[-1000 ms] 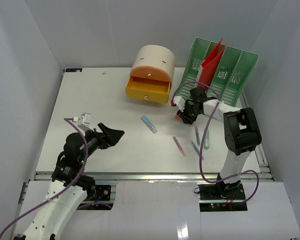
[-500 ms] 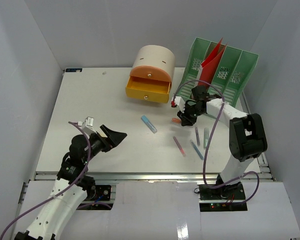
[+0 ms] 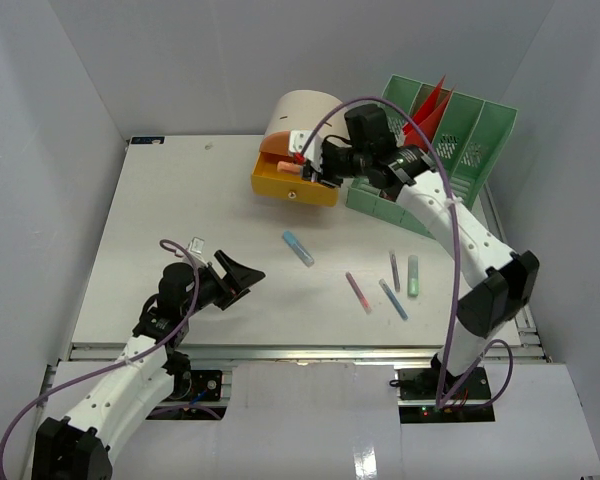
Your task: Organize the desk
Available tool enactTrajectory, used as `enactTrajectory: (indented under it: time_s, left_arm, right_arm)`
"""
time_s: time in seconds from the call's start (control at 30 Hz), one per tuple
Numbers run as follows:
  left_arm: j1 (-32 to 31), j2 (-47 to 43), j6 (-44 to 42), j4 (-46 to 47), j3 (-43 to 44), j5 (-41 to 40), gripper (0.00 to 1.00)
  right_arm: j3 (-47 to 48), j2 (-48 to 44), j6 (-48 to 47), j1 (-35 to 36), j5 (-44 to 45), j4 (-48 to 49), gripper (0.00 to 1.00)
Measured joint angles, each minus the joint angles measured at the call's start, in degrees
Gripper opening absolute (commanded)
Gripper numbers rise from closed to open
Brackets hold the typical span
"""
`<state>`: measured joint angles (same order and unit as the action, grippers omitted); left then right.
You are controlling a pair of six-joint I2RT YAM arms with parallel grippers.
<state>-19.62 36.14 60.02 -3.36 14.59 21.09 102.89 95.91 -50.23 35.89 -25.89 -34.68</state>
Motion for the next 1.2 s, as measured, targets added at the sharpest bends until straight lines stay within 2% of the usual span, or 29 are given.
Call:
enactTrajectory:
  time_s: [0.17,0.27,0.33,0.43,0.57,0.7,0.83,0.97,1.1,1.2]
  left_arm:
    - [-0.1,2.3,0.5,0.9,0.0,0.7,0.98]
    - [-0.3,2.5,0.7,1.2,0.0,0.7,0.98]
    - [-0.6,2.6,0.9,1.4,0.0,0.6,0.98]
    - [-1.1,3.2,1.1,1.7,0.0,0.4,0.98]
    - [-2.7,5.7,1.1,2.0,0.4,-0.9,0.97]
    - [-5.7,10.4,0.3,1.9,3.2,-3.2,0.96]
    - [-11.0,19.0,-0.7,1.3,10.1,-8.2,0.96]
    - [-16.1,29.5,-0.5,-2.7,19.8,-15.8,0.97]
    - [-20.5,41.0,1.1,-9.9,31.1,-25.2,0.94]
    - [-22.7,49.2,2.9,-15.7,39.4,-31.3,0.92]
  right_arm:
    - [7.6,12.1,1.6,1.4,8.4,5.1,0.09]
    - [9.3,17.6,1.8,1.6,12.6,6.4,0.15]
    - [9.4,19.8,1.8,1.6,14.9,6.6,0.23]
    - [9.4,20.7,1.8,1.6,17.2,6.7,0.40]
    - [9.1,20.2,1.9,1.6,19.0,8.8,0.59]
    - [7.3,18.7,3.4,1.6,19.5,9.3,0.67]
    - [3.0,12.8,6.6,1.0,16.5,8.8,0.70]
    - [-3.0,2.0,11.6,-2.3,8.5,9.6,0.73]
    - [-17.3,-13.2,17.1,-13.4,-5.2,12.8,0.77]
    - [-31.1,-22.1,18.9,-21.5,-11.6,14.8,0.78]
